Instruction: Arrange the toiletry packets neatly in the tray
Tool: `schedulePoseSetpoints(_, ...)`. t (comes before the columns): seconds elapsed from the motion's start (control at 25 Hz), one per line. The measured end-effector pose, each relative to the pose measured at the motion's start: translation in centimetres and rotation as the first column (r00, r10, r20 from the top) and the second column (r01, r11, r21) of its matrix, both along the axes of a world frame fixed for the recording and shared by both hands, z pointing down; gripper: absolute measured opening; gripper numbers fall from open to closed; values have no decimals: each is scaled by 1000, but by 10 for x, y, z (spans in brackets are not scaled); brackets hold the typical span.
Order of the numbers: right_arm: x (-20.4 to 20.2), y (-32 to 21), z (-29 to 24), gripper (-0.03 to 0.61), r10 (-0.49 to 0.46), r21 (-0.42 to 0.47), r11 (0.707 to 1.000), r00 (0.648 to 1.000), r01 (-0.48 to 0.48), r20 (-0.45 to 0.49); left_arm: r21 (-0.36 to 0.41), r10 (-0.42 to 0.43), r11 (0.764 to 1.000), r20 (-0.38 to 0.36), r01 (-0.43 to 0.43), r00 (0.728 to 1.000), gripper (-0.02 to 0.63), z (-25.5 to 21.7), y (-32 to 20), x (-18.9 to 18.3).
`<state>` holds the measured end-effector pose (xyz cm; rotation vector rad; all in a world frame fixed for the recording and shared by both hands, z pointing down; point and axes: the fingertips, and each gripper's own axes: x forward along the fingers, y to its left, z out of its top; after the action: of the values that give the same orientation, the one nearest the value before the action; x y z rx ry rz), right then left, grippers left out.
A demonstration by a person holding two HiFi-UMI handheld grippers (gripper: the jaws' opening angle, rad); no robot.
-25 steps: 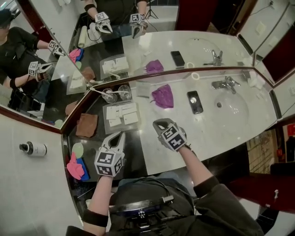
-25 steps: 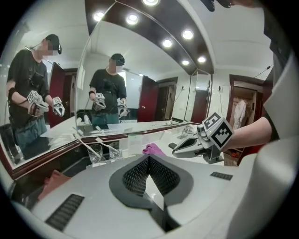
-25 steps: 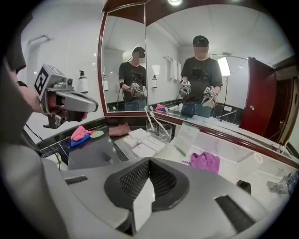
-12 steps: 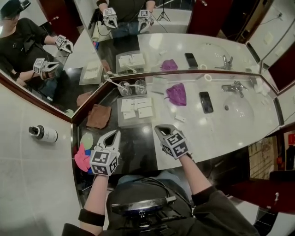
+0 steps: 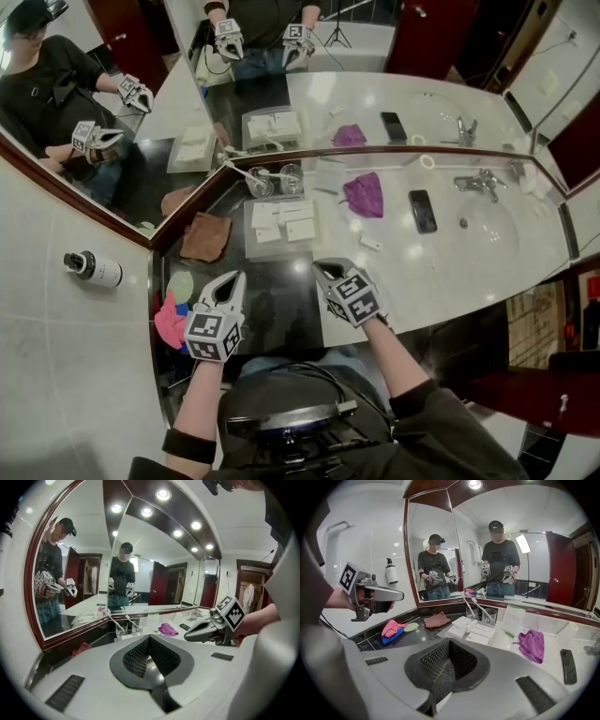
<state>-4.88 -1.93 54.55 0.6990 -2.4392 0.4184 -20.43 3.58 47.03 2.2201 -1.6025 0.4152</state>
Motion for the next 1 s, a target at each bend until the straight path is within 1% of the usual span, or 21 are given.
schedulePoseSetpoints(0.16, -6, 3, -6, 17, -18, -8, 1000, 1000, 18, 0, -20, 2, 1000, -1, -2, 1000, 2, 12, -7, 2)
schedulePoseSetpoints(0.28, -6, 3, -3, 17, -29, -16, 999, 1000, 29, -3, -38, 30, 999, -7, -30, 1000, 3, 22, -17, 9)
schedulePoseSetpoints(0.36, -7, 3, -1, 17, -41, -20, 999, 999, 41, -8, -54, 69, 996, -11, -70, 998, 52, 31, -28, 16)
schedulePoseSetpoints(0.4, -7, 3, 0, 17, -48, -22, 999, 999, 47, -13, -62, 93, 994, -7, -94, 996, 66, 35, -34, 19)
schedulePoseSetpoints(0.48, -9, 2, 2, 17, -62, -21, 998, 998, 62, -23, -81, 147, 986, 15, -146, 989, 97, 44, -49, 24)
schedulePoseSetpoints(0.6, -13, 0, 6, 17, -85, -28, 996, 996, 84, -37, -112, 235, 967, 64, -227, 970, 148, 58, -74, 30)
schedulePoseSetpoints(0.68, -16, -2, 10, 17, -100, -36, 994, 994, 98, -46, -140, 295, 950, 99, -280, 950, 179, 69, -93, 34)
schedulePoseSetpoints(0.76, -20, -2, 15, 17, -109, -48, 993, 993, 107, -46, -174, 369, 923, 140, -344, 919, 216, 81, -110, 41)
schedulePoseSetpoints(0.84, -22, -6, 20, 17, -118, -55, 992, 992, 115, -47, -206, 454, 885, 190, -417, 870, 254, 91, -128, 52)
schedulePoseSetpoints(0.92, -23, -13, 27, 17, -129, -61, 990, 990, 126, -49, -241, 540, 838, 248, -489, 804, 318, 101, -146, 64)
schedulePoseSetpoints(1.0, -25, -15, 33, 17, -131, -77, 989, 990, 128, -45, -294, 618, 785, 303, -545, 726, 357, 118, -159, 68)
